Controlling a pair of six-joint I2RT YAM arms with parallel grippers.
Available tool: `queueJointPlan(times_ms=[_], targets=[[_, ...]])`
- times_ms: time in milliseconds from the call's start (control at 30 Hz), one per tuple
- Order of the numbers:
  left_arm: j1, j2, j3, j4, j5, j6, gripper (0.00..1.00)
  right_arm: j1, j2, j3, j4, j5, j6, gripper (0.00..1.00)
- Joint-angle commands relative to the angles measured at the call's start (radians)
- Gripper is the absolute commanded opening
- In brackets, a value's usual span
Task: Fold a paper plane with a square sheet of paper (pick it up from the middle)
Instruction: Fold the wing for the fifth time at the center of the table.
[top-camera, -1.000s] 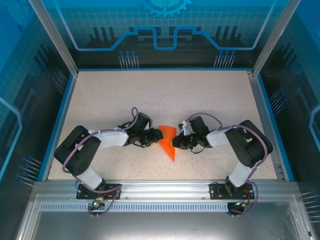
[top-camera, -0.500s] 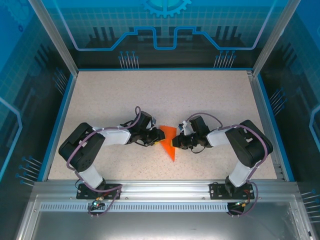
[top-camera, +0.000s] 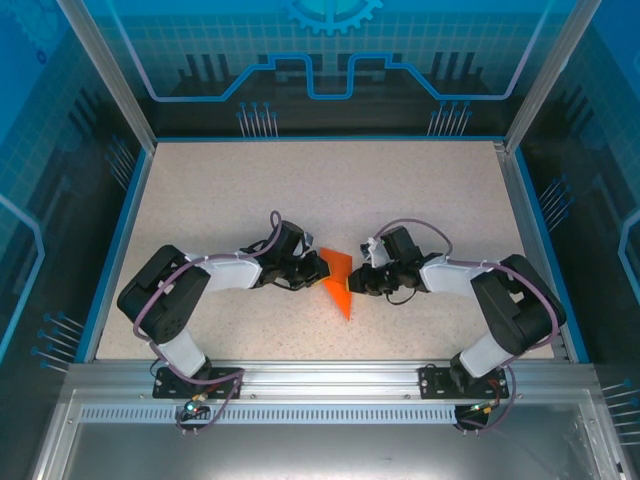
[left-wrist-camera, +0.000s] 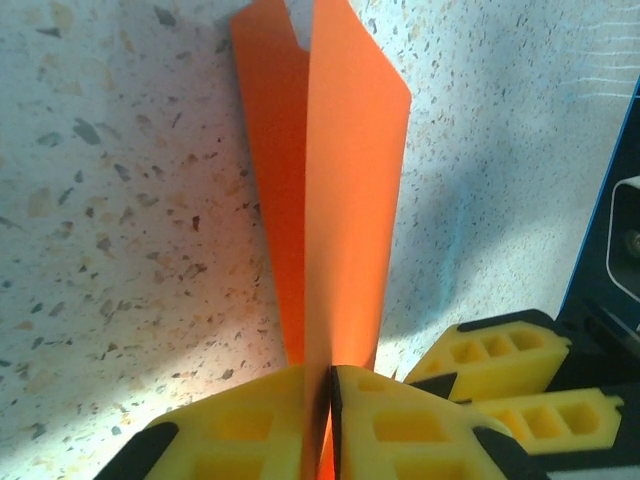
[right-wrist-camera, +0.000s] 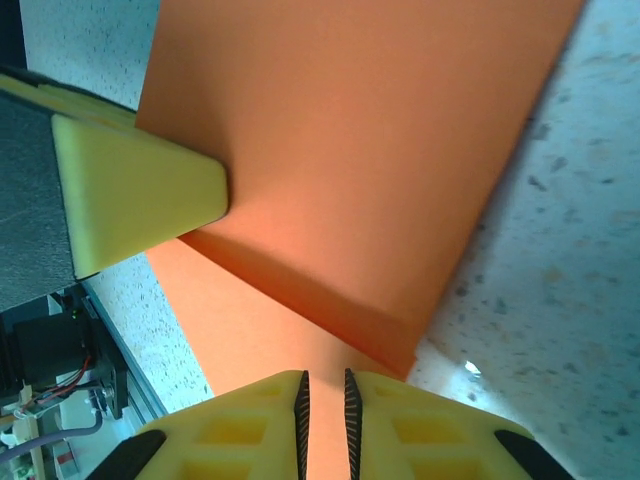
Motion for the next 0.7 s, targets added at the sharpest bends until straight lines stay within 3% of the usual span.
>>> queueJointPlan(times_ms=[0, 200, 467, 667], targets=[[-0.012, 0.017, 0.004, 0.015, 0.01, -0.006, 0.14, 0.032, -0.001, 0.037, -0.059, 0.028, -0.015, 0.2], [-0.019, 0.017, 0.007, 0.005, 0.006, 0.0, 0.16, 0.038, 0.059, 0.057, -0.103, 0.105, -0.028, 0.17], [-0.016, 0.031, 0.059, -0.069, 0.016, 0.087, 0.33, 0.031, 0.131, 0.059, -0.133, 0.131, -0.082, 0.14], [0.012, 0.076, 0.117, -0.122, 0.071, 0.159, 0.37, 0.021, 0.152, 0.069, -0.145, 0.145, -0.097, 0.14]])
